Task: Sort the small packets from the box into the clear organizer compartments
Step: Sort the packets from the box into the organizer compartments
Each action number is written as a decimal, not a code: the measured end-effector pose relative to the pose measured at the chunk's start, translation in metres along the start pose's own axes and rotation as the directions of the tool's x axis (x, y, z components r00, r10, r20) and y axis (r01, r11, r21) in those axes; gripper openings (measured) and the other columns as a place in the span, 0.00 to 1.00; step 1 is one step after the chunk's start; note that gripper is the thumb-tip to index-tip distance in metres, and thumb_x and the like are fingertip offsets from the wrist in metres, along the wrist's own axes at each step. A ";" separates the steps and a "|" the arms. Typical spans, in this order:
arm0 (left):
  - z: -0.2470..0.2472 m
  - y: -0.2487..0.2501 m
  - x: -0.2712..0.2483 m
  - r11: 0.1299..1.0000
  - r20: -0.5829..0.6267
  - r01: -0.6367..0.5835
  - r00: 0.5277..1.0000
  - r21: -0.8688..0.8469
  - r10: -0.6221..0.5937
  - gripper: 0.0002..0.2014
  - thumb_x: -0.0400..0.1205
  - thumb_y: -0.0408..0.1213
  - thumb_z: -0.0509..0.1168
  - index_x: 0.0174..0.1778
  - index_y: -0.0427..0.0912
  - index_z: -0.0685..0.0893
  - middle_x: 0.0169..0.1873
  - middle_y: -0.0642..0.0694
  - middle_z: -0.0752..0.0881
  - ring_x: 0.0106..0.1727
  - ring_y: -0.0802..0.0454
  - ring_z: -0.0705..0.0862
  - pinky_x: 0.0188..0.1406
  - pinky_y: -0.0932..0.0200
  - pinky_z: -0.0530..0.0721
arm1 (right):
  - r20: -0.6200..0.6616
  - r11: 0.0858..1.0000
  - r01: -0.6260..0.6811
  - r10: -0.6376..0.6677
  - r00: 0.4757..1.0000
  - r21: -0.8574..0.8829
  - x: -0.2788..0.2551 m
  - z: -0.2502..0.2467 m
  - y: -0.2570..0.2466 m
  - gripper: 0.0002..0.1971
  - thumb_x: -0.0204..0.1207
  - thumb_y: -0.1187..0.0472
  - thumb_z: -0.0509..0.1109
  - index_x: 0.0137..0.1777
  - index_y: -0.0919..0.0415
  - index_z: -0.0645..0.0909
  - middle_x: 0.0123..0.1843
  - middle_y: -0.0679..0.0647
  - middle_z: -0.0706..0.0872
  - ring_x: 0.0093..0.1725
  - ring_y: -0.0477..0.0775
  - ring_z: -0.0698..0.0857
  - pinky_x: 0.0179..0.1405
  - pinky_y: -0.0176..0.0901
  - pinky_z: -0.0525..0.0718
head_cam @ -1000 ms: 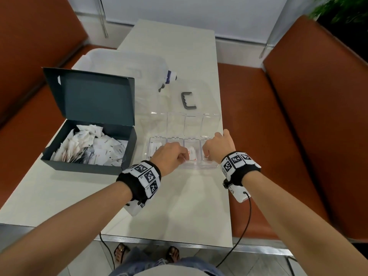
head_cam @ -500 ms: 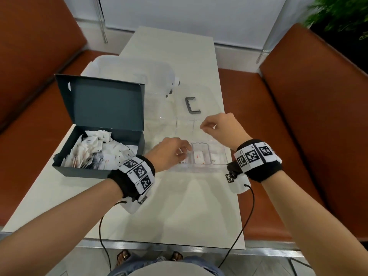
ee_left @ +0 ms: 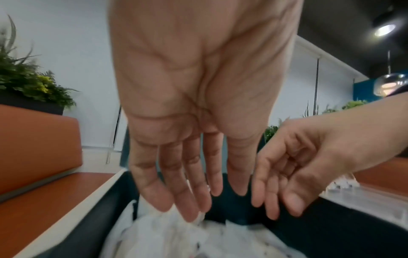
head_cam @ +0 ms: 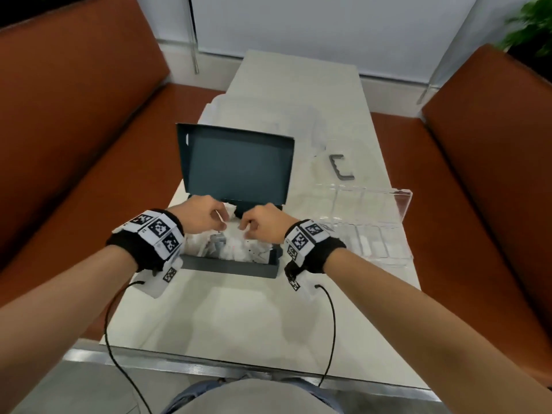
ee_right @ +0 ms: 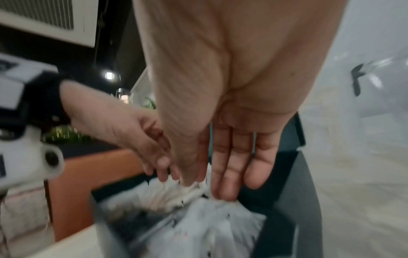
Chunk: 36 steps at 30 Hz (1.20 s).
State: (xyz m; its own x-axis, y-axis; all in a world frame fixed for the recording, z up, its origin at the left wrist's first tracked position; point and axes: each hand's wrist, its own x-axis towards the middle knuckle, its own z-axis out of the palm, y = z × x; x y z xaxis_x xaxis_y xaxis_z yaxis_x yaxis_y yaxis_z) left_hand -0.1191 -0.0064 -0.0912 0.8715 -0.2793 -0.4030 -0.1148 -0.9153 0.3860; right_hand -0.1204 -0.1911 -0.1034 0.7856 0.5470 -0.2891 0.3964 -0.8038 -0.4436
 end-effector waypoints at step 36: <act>0.016 -0.013 0.016 0.828 0.158 -0.033 0.985 0.559 -0.068 0.35 0.68 0.52 0.78 0.70 0.57 0.72 0.68 0.45 0.67 0.68 0.40 0.70 0.63 0.44 0.78 | 0.083 0.982 -0.183 0.178 0.980 0.046 0.022 0.050 0.003 0.31 0.67 0.63 0.81 0.69 0.61 0.75 0.65 0.60 0.80 0.63 0.60 0.80 0.57 0.45 0.79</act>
State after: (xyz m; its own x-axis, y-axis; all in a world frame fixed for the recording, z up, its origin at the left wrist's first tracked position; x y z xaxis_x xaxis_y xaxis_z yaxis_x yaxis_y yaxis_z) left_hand -0.1114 -0.0038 -0.1152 0.7912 -0.2588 -0.5541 -0.3900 -0.9114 -0.1312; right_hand -0.1257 -0.1696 -0.1534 0.8014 0.4124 -0.4332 0.2240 -0.8785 -0.4220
